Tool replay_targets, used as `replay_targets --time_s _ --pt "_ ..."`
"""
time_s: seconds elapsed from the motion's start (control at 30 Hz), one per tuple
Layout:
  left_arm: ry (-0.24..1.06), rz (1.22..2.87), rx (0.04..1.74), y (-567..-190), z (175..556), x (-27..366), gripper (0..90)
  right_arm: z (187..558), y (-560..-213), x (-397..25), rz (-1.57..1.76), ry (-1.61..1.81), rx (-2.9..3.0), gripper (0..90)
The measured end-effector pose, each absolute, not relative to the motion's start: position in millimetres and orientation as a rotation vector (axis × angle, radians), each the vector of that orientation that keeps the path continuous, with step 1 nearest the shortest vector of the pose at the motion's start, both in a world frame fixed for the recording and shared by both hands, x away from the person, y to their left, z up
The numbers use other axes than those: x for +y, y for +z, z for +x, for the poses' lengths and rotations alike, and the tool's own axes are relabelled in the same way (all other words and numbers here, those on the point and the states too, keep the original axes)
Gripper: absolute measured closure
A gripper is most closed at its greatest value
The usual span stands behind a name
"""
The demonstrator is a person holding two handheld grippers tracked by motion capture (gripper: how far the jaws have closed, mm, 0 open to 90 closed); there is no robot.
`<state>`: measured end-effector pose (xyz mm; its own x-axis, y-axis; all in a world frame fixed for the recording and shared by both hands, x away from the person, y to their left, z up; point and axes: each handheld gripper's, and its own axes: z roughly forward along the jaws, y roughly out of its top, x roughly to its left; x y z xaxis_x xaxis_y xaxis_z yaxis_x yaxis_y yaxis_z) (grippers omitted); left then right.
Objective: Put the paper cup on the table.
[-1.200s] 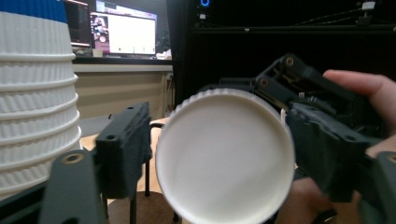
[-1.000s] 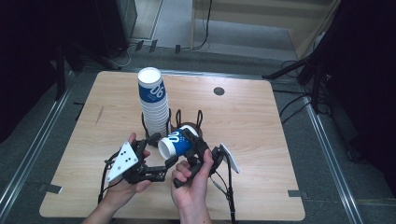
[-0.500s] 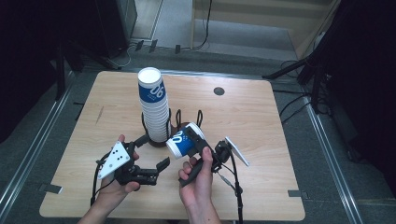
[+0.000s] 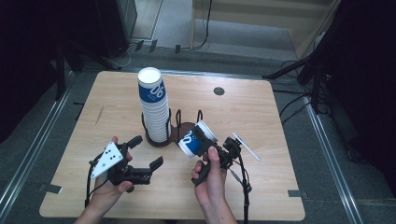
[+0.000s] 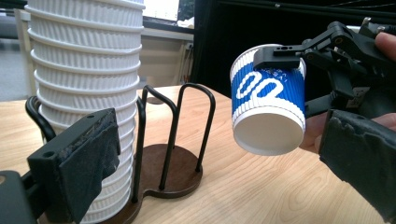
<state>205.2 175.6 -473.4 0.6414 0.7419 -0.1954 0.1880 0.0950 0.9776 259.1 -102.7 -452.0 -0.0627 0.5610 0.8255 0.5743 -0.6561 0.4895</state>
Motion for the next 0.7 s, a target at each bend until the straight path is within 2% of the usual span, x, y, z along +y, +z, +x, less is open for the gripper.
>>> replay_targets --time_s 0.7 --pt "0.53 1.483 0.881 -482.6 196.9 192.9 0.0 256.6 -452.6 -112.0 -2.195 -2.011 -1.71 19.9"
